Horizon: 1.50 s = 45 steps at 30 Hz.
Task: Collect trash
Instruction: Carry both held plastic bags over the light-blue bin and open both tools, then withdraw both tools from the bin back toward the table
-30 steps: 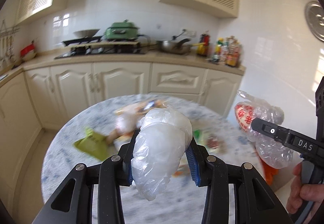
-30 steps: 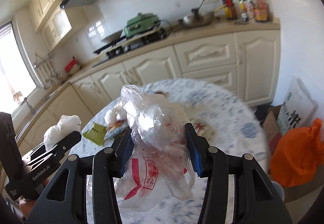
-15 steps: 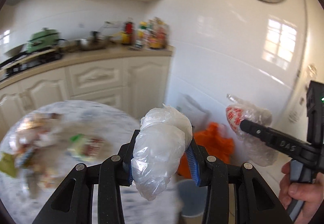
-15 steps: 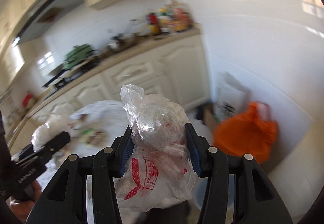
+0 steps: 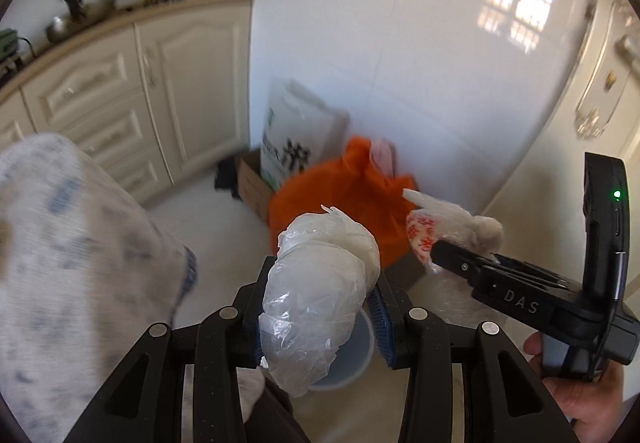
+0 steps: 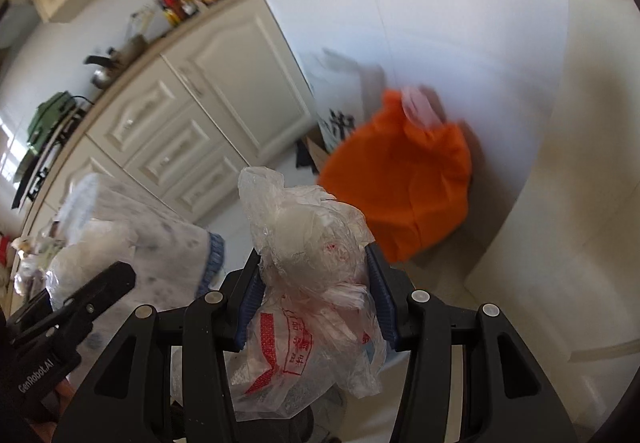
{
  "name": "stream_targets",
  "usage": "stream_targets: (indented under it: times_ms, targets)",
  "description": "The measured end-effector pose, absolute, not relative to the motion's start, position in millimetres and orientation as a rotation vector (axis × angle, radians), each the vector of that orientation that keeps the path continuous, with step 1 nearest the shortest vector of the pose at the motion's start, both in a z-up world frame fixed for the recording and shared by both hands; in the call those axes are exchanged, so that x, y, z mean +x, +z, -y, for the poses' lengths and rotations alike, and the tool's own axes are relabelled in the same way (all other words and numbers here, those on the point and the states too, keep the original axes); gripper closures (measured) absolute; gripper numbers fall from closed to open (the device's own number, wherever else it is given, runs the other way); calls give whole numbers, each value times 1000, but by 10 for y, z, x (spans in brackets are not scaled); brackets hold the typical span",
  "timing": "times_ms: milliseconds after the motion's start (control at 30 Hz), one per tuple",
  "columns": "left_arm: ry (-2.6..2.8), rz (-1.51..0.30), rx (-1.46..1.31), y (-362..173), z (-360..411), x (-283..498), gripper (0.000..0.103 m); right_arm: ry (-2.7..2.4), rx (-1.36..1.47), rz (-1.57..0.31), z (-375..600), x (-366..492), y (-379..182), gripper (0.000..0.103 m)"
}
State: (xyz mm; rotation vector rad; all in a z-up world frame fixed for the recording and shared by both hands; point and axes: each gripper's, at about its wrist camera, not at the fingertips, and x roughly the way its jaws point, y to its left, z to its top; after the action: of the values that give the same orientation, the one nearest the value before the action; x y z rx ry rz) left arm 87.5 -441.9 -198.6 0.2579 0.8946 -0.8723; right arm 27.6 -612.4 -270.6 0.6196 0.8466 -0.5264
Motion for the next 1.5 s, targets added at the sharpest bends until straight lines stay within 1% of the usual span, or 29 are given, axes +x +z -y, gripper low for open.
stream_targets:
  times_ms: [133,167,233,267,300,367,433,467,500,533,567,600,633,933,1133,1233,1300,1333,1367,1500]
  targets:
    - [-867,-974,295,-2382,4868,1220,64,-536,663,-892,6274,297,-3014,54]
    - [-861,-988,304,-2481,4965,1389,63,-537,669,-902,6295,326,-3064,54]
    - [-861,-1014,319,-2585,5063,1437,62,-534,687,-916,6343,367,-3160,54]
    - [-853,-1035,337,-2689,5186,1572,60,-529,694,-923,6364,394,-3208,52]
    - [-843,-1045,352,-2758,5272,1600,56,-531,697,-932,6382,412,-3250,50]
    - [-815,-1074,367,-2882,5344,1718,38,-532,698,-945,6419,462,-3324,48]
    - [-798,-1083,361,-2929,5378,1776,29,-532,712,-949,6444,479,-3370,43]
    - [-788,-1076,360,-2912,5412,1788,26,-532,716,-947,6455,474,-3384,36]
    - [-784,-1071,363,-2898,5432,1791,24,-532,720,-943,6465,472,-3390,27]
    - [-777,-1060,370,-2899,5493,1820,20,-539,721,-939,6475,469,-3390,21]
    - [-776,-1052,371,-2862,5468,1784,17,-548,723,-932,6483,459,-3384,10]
    - [-771,-1040,376,-2847,5505,1788,16,-550,725,-928,6489,455,-3376,3]
    - [-770,-1033,378,-2812,5492,1759,14,-557,725,-923,6490,442,-3362,1]
    - [-763,-955,352,-2575,5616,1655,12,-591,698,-897,6384,363,-3114,0]
    - [-770,-877,306,-2262,5300,1439,9,-578,651,-856,6183,353,-2762,0]
    - [-769,-840,277,-2051,5013,1286,8,-565,619,-828,6055,375,-2549,0]
    - [-765,-804,248,-1856,4677,1131,7,-552,596,-806,5950,402,-2382,0]
    - [-763,-789,237,-1672,4404,940,6,-546,586,-795,5907,412,-2317,0]
    - [-757,-770,225,-1596,4287,902,4,-538,575,-783,5855,429,-2232,0]
    - [-726,-694,172,-1262,3732,706,1,-506,523,-733,5612,519,-1891,0]
